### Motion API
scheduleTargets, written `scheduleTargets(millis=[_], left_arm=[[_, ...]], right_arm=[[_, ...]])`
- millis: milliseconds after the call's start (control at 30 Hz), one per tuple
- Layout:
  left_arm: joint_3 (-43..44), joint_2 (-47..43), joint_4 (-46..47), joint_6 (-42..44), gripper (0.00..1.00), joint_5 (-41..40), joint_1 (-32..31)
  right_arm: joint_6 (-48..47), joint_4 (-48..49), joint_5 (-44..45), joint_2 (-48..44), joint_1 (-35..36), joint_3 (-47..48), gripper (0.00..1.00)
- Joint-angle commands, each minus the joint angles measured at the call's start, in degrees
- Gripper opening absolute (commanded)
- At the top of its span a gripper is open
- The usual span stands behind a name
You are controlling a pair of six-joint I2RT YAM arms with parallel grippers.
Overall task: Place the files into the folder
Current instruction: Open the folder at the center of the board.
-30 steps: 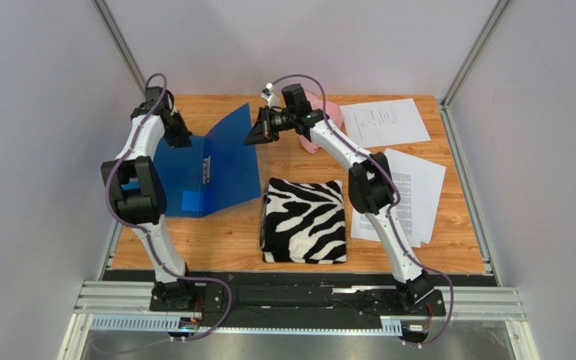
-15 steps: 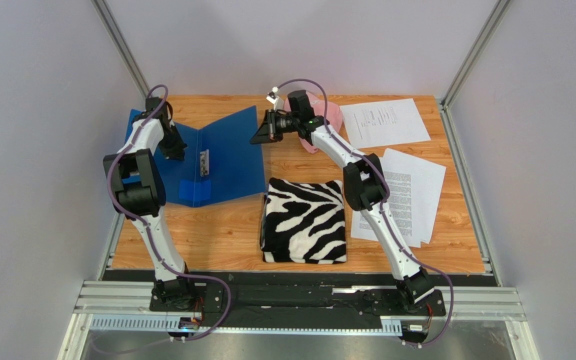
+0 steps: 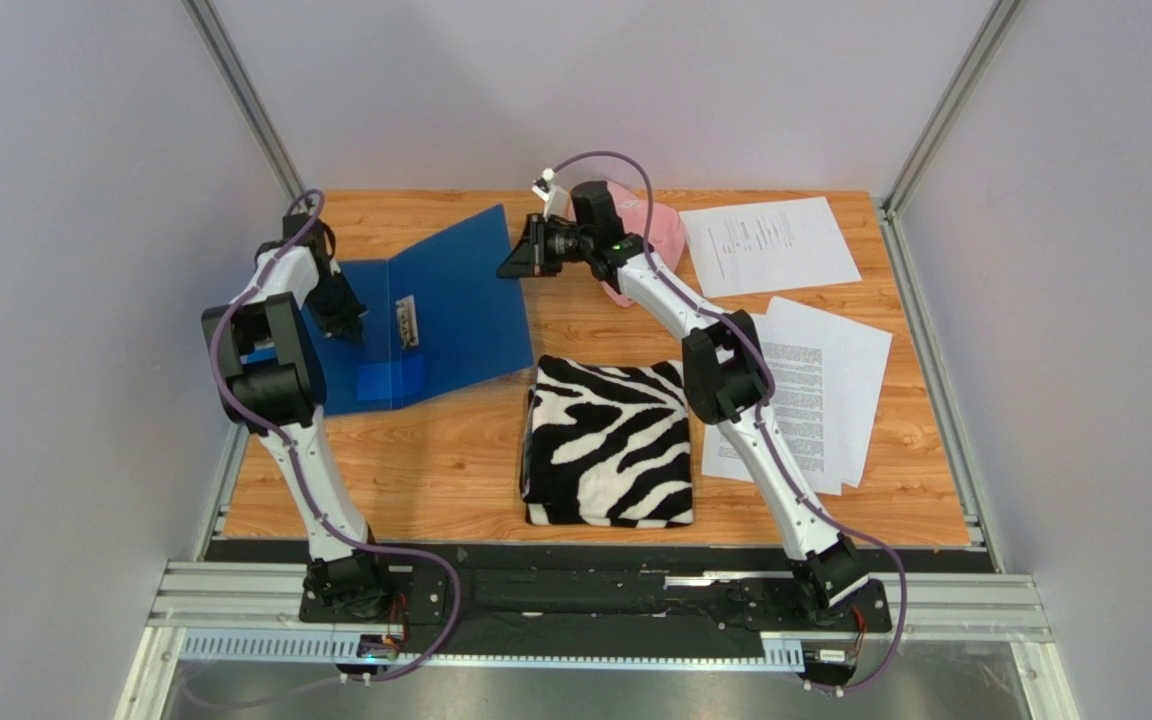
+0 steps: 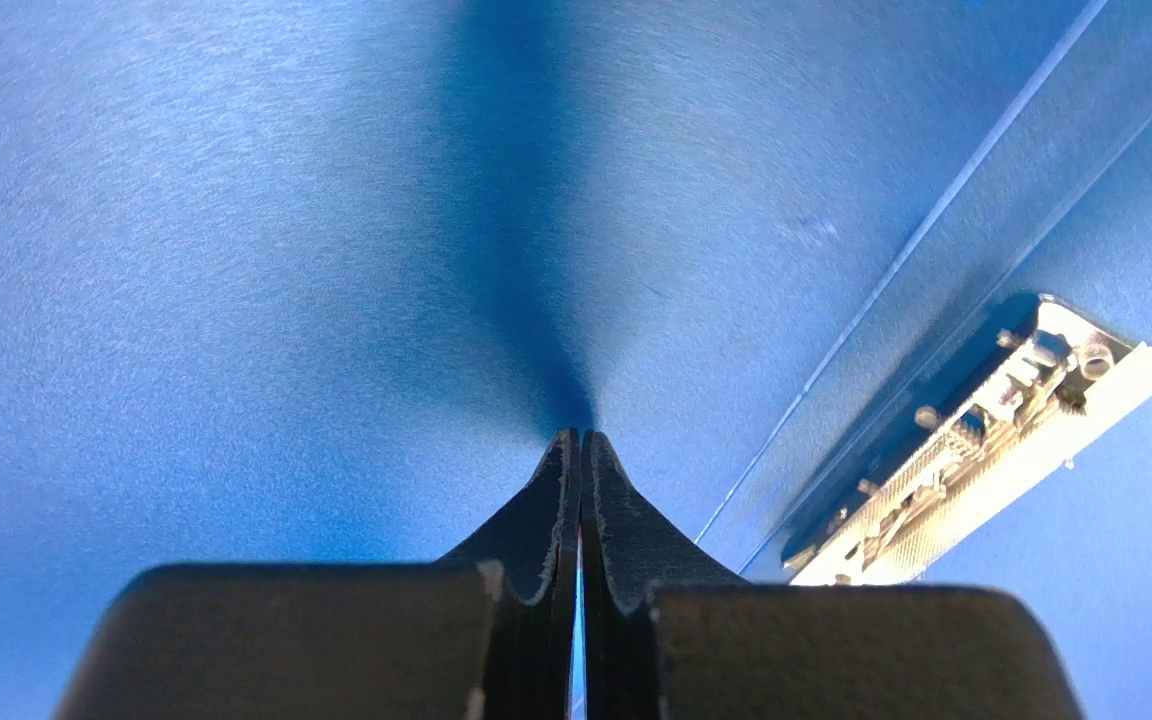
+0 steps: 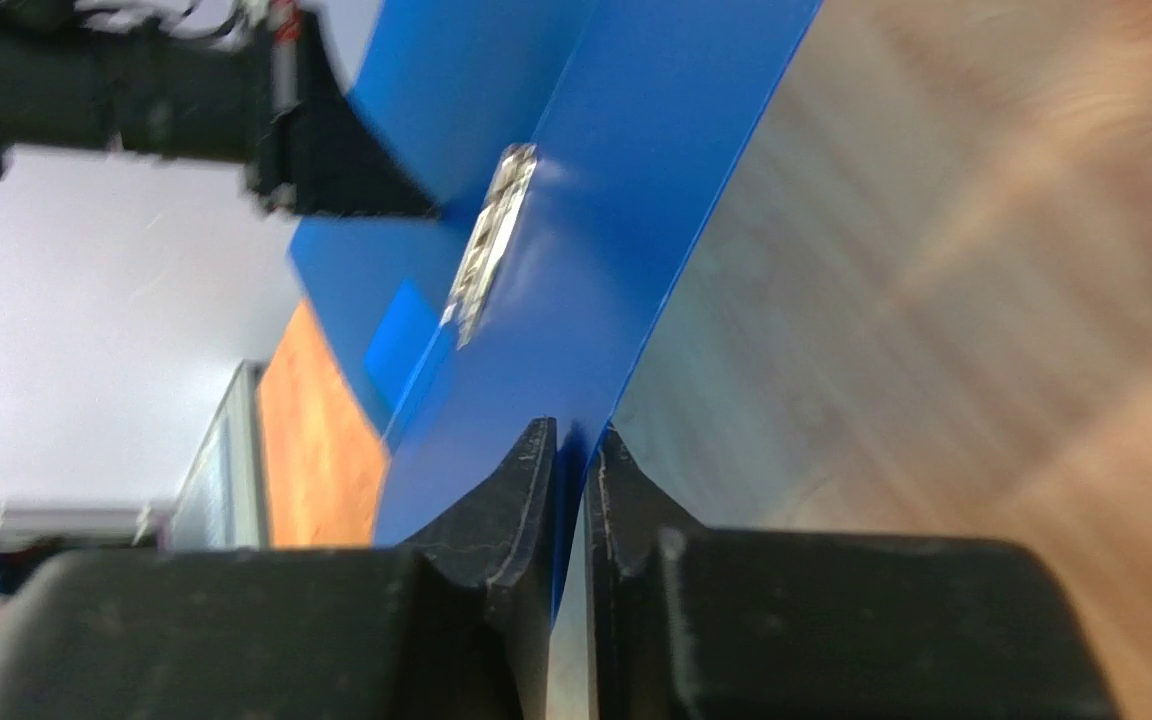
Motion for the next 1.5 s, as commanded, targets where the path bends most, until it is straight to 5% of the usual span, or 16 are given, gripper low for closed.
scheduleTargets(millis=[0,233,500,767,967,1200,1367,1467], left_arm=[[2.0,1.3,-3.1,-1.2,0.0,4.8,0.5],[3.5,2.4,-5.2,-4.7,0.0,12.0,0.9],[-3.4,-1.2,-1.4,-7.5,0.0,14.6,1.1],[-8.0,-5.5,2.3,-9.7,0.0,16.3,1.1],[-8.1,-6.2,2.9,-10.1,0.0,17.0,1.1],[-8.1,-7.3,2.3,-9.3,0.0,15.9,1.1],[-8.6,-7.5,2.7,-9.5,0.0,16.5,1.1],[-8.7,-7.8,2.6,-9.4,0.0,16.5,1.1]], right_arm=[[-0.1,6.1,14.8,1.9,-0.2,2.2,0.18],[8.3,3.6,25.4,0.3,-0.3,-0.6,0.45],[-1.2,-9.1,29.7,-12.9,-2.6,-7.8,0.63],[-8.4,-9.4,27.5,-26.4,0.9,-20.1,0.65],[-7.1,-7.6,25.2,-28.1,5.2,-22.2,0.52],[-8.1,-1.9,22.6,-34.9,9.2,-27.2,0.59],[-15.5,-6.9,33.9,-37.7,14.0,-26.9,0.65],[-15.6,-8.2,31.2,-36.4,14.5,-24.8,0.66]])
